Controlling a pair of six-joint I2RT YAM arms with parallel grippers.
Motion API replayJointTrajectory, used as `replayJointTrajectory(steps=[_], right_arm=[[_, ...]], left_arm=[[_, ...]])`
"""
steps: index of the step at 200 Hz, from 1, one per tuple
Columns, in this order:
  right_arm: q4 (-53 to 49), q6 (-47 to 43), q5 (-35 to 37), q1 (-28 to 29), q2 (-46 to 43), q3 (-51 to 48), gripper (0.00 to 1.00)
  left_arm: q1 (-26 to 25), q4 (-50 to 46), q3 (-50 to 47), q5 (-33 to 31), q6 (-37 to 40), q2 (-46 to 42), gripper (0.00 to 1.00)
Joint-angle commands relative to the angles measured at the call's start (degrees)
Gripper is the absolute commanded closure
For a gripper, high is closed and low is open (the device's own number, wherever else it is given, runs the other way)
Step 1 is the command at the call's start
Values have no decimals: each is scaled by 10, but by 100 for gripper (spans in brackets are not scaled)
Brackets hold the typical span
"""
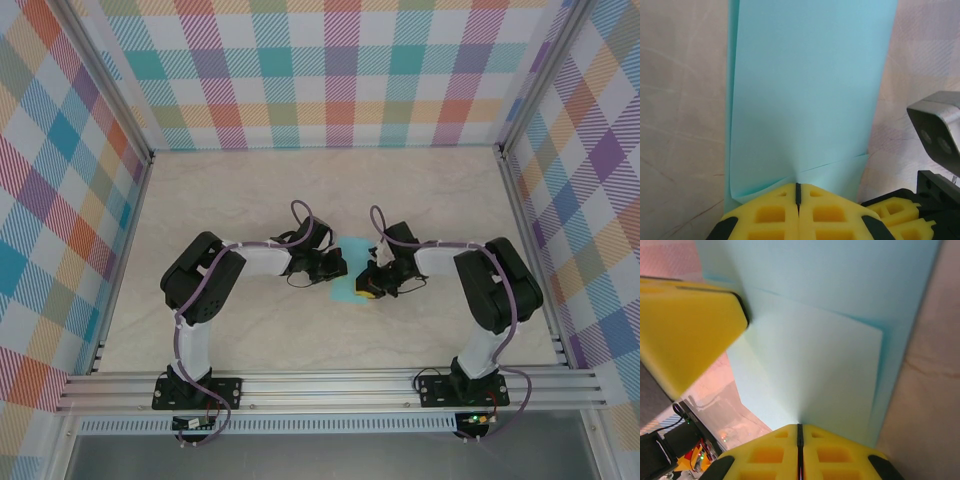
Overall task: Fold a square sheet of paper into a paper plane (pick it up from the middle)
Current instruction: Fold the triangle a second time at the center of the table.
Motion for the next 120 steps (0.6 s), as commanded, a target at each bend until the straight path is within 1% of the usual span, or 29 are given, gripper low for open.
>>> replayJointTrajectory(steps=[1, 65, 101, 120], right_arm=[[-35, -14, 10, -4, -18, -34, 91], [-40, -20, 10, -22, -60, -84, 89], [-49, -18, 12, -34, -86, -74, 88], [-51, -12, 24, -38, -98, -54, 84]], left_arm=[[-2, -52, -2, -35, 5, 23, 100], [-1, -49, -1, -32, 6, 22, 100], [-2, -41, -2, -24, 5, 16, 100], [-2, -34, 0, -18, 4, 12, 100]])
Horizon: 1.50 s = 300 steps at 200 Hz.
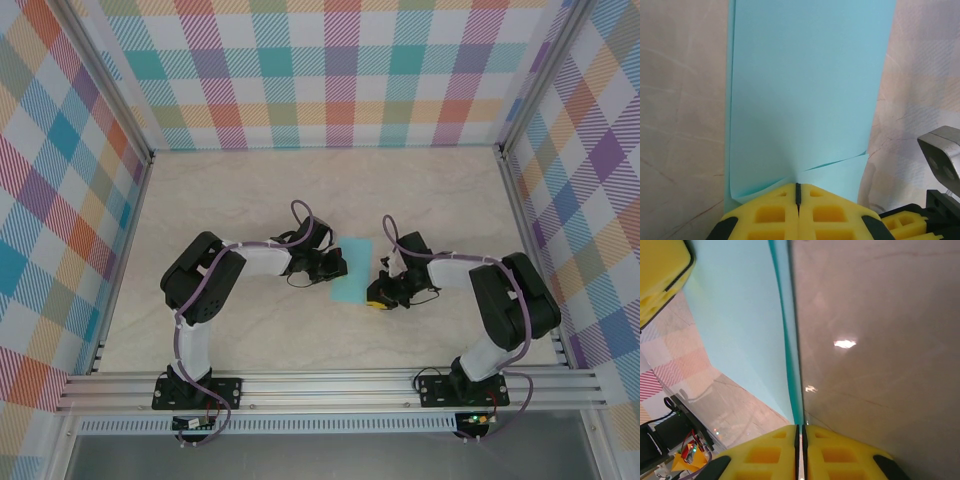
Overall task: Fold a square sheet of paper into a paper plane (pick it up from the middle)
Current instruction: Fold the triangle a second time at the center of the table.
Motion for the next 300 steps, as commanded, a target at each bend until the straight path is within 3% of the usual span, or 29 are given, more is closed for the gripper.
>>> replayJointTrajectory(steps=[1, 41, 67, 169, 300], right_arm=[[-27, 0, 16, -7, -24, 19, 84], [-24, 19, 47, -11, -3, 66, 68], [-22, 30, 60, -13, 26, 87, 67], [26, 46, 6, -13, 71, 89, 69], [33, 54, 17, -13, 64, 79, 68]], left_arm=[[-2, -33, 0, -18, 4, 11, 100], [-2, -33, 12, -12, 3, 3, 99], [-2, -33, 18, -10, 3, 2, 98], [-2, -36, 25, -8, 4, 5, 98], [-2, -57, 24, -27, 5, 2, 99]])
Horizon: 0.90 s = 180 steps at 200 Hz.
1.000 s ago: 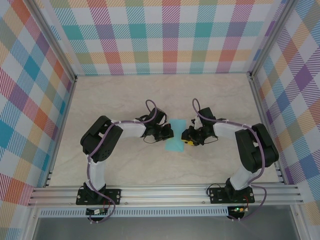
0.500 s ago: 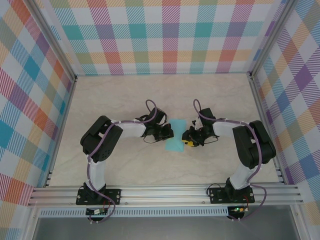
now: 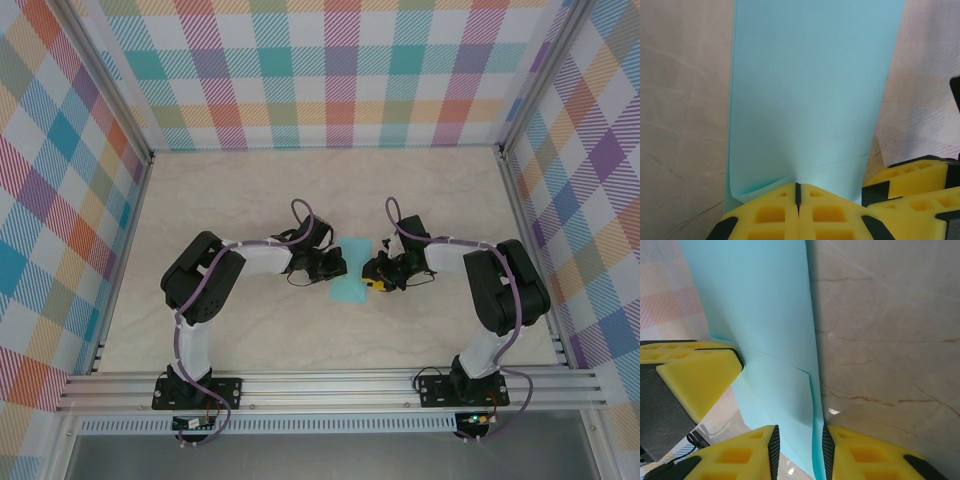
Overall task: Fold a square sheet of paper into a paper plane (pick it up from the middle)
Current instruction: Fold the triangle a second time at the center of the table.
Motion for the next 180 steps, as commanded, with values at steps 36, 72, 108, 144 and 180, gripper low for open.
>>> replayJointTrajectory(steps=[36, 72, 108, 144, 180], right_arm=[[4, 7, 15, 3, 1, -4, 67], [6, 11, 19, 3, 1, -7, 66], [16, 13, 5, 3, 12, -7, 66], [26, 17, -5, 3, 8, -12, 69], [50, 26, -26, 3, 6, -16, 70]], left_arm=[[-2, -43, 9, -31, 7, 3, 99], [-2, -53, 3, -44, 7, 0, 99], [-2, -48, -6, -47, 5, -4, 99], [-1, -50, -11, -54, 2, -6, 100], [-2, -49, -16, -60, -3, -9, 100]])
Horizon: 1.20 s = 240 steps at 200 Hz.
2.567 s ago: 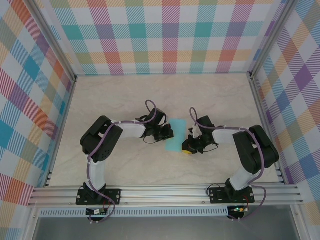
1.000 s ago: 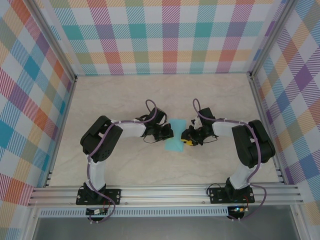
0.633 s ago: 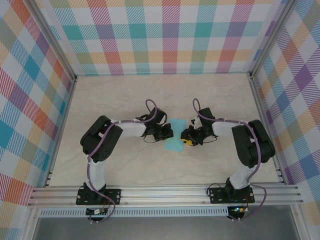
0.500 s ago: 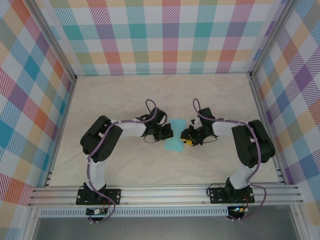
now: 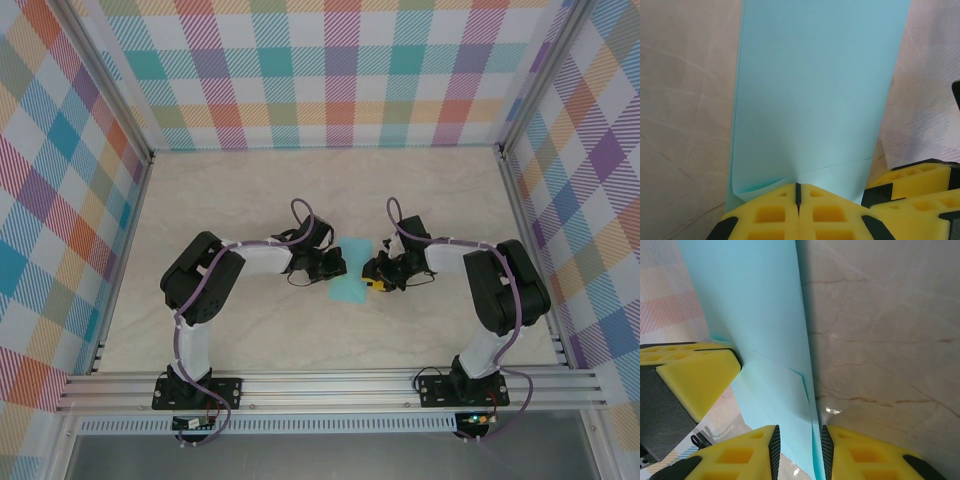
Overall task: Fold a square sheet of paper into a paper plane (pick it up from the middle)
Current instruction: Fold the triangle a second time at the center of the table.
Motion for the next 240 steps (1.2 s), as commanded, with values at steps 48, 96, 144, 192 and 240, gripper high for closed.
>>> replayJointTrajectory(steps=[48, 96, 144, 192, 240], right_arm=[[44, 15, -21, 3, 2, -9, 70], [59, 20, -35, 3, 6, -14, 70], [35, 15, -12, 3, -4, -10, 71], [15, 10, 15, 3, -20, -9, 70], [22, 10, 0, 3, -19, -9, 68]], left_arm=[[2, -37, -24, -45, -7, -15, 99], [7, -14, -30, -27, -18, -12, 99], [8, 17, -38, -12, -26, -23, 96], [8, 11, -23, -9, -2, -58, 89], [8, 1, -18, -18, 9, -44, 88]])
